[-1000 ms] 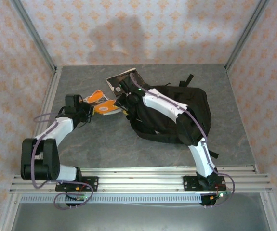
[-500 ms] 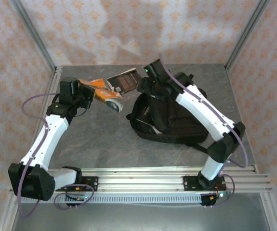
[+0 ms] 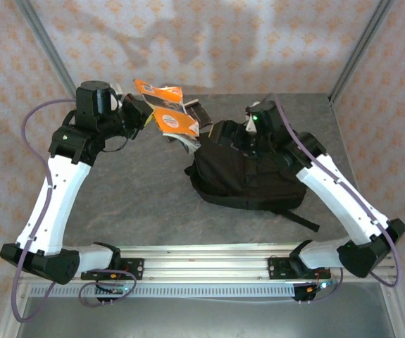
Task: Pack the student bag
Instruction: Pass the book.
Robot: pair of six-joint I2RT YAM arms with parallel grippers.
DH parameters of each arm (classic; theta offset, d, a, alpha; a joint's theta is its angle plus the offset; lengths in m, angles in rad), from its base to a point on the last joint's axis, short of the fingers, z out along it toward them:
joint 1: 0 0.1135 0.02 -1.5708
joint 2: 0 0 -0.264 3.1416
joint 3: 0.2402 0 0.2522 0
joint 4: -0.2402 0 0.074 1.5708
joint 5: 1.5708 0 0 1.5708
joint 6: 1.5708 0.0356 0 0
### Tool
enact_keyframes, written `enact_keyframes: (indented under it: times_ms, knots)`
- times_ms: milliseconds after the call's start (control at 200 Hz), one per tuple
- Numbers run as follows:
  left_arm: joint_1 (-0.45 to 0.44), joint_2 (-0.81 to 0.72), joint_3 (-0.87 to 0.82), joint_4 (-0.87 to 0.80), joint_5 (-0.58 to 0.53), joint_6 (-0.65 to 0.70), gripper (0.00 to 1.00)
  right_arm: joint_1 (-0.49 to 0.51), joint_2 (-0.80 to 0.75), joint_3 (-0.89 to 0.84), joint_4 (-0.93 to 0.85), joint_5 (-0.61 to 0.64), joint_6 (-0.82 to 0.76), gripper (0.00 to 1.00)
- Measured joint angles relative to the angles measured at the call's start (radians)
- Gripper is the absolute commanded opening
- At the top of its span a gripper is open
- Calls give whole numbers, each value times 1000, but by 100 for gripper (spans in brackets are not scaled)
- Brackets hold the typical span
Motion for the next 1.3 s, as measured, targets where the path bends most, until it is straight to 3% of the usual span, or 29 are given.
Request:
enact_keyframes:
  times_ms: [130, 265, 440, 631, 831, 1076, 1296]
  knots:
    - [-38, 32, 77, -30, 69, 0, 0, -66, -30, -188, 317, -142, 190, 99]
    - [-45, 69, 141, -52, 120, -2, 0, -73, 13, -304, 602, -212, 374, 100]
    - [-45, 119, 199, -57, 153, -1, 0, -73, 84, -342, 800, -244, 509, 100]
    - [-56, 196, 240, -33, 203, -23, 0, -66, 240, -404, 1237, -296, 749, 100]
    - [-65, 250, 289, -35, 214, -24, 0, -50, 377, -451, 1575, -283, 974, 100]
    - [-64, 251, 366, -35, 226, -27, 0, -20, 484, -428, 1823, -225, 1140, 100]
    - [-64, 256, 379, -52, 234, -7, 0, -17, 527, -375, 1923, -181, 1200, 83]
